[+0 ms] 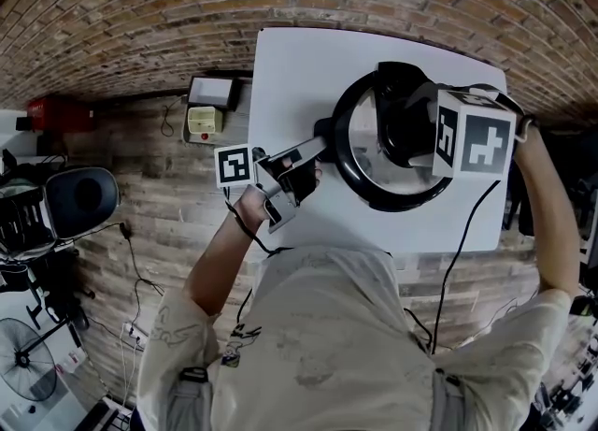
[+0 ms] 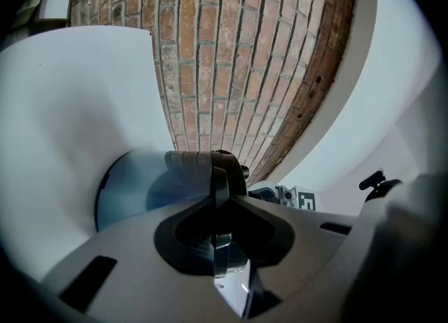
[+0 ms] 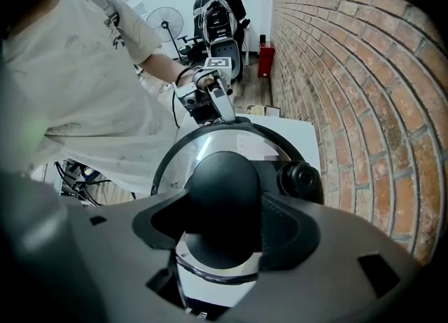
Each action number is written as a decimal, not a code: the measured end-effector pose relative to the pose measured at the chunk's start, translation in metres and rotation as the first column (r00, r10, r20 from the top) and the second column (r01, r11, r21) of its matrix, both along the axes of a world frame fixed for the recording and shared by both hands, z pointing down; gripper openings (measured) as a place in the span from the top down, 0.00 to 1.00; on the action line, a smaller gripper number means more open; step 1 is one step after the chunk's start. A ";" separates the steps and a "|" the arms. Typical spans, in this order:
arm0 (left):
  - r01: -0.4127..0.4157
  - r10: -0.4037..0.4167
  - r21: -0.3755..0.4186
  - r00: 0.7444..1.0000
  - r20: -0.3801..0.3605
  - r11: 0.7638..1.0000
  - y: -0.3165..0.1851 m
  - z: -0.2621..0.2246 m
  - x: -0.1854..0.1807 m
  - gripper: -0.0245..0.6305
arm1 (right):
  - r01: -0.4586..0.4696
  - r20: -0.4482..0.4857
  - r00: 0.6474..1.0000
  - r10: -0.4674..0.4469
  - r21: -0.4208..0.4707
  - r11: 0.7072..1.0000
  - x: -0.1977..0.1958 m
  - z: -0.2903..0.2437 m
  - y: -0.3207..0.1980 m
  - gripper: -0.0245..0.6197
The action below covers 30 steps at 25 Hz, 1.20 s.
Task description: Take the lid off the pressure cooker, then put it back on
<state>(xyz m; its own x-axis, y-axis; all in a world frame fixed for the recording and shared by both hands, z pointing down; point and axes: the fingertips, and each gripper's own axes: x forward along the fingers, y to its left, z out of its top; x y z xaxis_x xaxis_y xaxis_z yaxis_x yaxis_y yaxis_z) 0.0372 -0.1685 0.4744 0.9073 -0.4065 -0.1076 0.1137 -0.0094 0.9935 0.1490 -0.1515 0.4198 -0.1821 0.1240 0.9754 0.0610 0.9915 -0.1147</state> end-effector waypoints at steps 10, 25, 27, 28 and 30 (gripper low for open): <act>0.119 -0.122 0.051 0.990 0.071 0.992 -0.017 -0.001 -0.035 0.74 | -0.082 0.108 0.991 0.074 0.071 0.994 -0.004 -0.009 -0.003 0.32; 0.141 -0.368 0.473 0.824 0.432 0.870 -0.018 -0.042 -0.103 0.73 | -0.564 0.696 0.660 0.284 0.210 0.798 -0.009 -0.090 0.012 0.32; 0.137 -0.429 0.537 0.773 0.468 0.832 -0.019 -0.049 -0.115 0.73 | -0.624 0.752 0.592 0.290 0.200 0.755 -0.011 -0.096 0.017 0.32; 0.130 -0.457 0.568 0.747 0.482 0.813 -0.018 -0.052 -0.121 0.73 | -0.652 0.776 0.559 0.291 0.195 0.733 -0.011 -0.099 0.021 0.32; 0.104 -0.507 0.630 0.699 0.504 0.770 -0.013 -0.059 -0.129 0.73 | -0.709 0.823 0.489 0.289 0.183 0.681 -0.011 -0.104 0.028 0.32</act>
